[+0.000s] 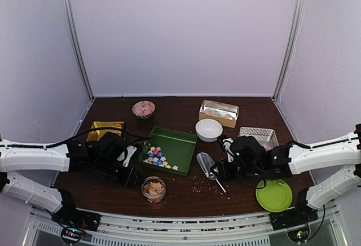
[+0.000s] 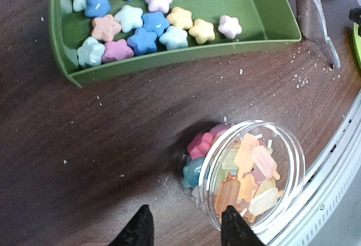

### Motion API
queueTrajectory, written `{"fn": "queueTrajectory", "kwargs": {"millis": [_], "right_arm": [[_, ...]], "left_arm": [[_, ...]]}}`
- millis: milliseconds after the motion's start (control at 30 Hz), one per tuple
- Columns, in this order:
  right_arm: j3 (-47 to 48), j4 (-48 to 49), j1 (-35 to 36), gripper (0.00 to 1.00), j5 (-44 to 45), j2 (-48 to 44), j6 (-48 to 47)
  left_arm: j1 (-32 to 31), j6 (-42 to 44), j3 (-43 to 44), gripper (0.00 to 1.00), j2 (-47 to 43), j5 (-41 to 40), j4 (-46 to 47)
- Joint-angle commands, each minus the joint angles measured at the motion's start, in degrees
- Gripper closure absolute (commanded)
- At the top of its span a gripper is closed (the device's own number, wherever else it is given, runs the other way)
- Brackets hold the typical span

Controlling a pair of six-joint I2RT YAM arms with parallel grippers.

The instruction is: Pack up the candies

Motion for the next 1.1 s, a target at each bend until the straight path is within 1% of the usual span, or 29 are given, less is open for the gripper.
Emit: {"fn": "queueTrajectory", "kwargs": {"millis": [0, 67, 200, 400, 533, 633, 767, 800, 833, 900, 933, 967, 1000, 1067], "right_arm": [[0.88, 1.90, 1.38, 0.60, 0.89, 1.88, 0.80], [1.25, 1.86, 1.71, 0.60, 0.62, 2.59, 0.69], [1.99, 1.03, 2.06, 0.60, 0.40, 3.42, 0.33], [1.98, -0.55, 2.16, 0.61, 0.73, 3.01, 0.07], [1.69, -1.21, 2.22, 0.61, 1.10, 2.57, 0.00], [1.92, -1.58, 2.24, 0.61, 1.29, 2.26, 0.44], [2.31, -1.78, 2.22, 0.61, 0.84, 1.82, 0.45], [2.17, -1.73, 2.27, 0.61, 0.31, 1.81, 0.10], [1.97, -1.65, 2.23, 0.60, -0.81, 1.99, -0.75], [1.79, -3.05, 2.43, 0.61, -1.24, 3.03, -1.32], [1.82, -4.72, 2.54, 0.61, 0.15, 3.75, -0.94], [1.86, -6.39, 2.57, 0.61, 1.65, 4.83, -0.35], [1.73, -7.61, 2.64, 0.61, 2.95, 5.27, 0.09], [1.09, -8.76, 2.66, 0.61, 4.24, 6.63, 0.97]], "left_arm": [[-0.51, -0.52, -1.20, 0.59, -0.24, 1.67, -0.65], [-0.98, -1.02, -1.67, 0.62, -0.37, 2.29, -0.25], [-2.32, -1.60, -1.91, 0.71, 0.60, 3.59, 2.20], [-4.46, -1.43, 0.83, 0.83, 6.36, 3.65, 3.94], [-5.73, -0.77, 3.78, 0.86, 11.02, 4.02, 5.93], [-6.13, -0.61, 7.72, 0.90, 15.18, 3.80, 7.03], [-6.73, -0.43, 11.91, 0.91, 18.28, 1.87, 7.72], [-6.69, -0.37, 12.50, 0.89, 18.22, 1.13, 7.45], [-6.67, -0.29, 12.84, 0.84, 17.81, 0.11, 7.05], [-6.65, -0.31, 12.68, 0.64, 15.85, -2.16, 6.36], [-6.64, -0.40, 12.25, 0.56, 14.61, -3.65, 6.18], [-6.62, -0.54, 11.79, 0.50, 13.43, -4.74, 6.00], [-6.60, -0.86, 11.27, 0.45, 12.09, -5.80, 5.83], [-6.65, -1.61, 10.29, 0.40, 9.80, -8.04, 5.10]]}}
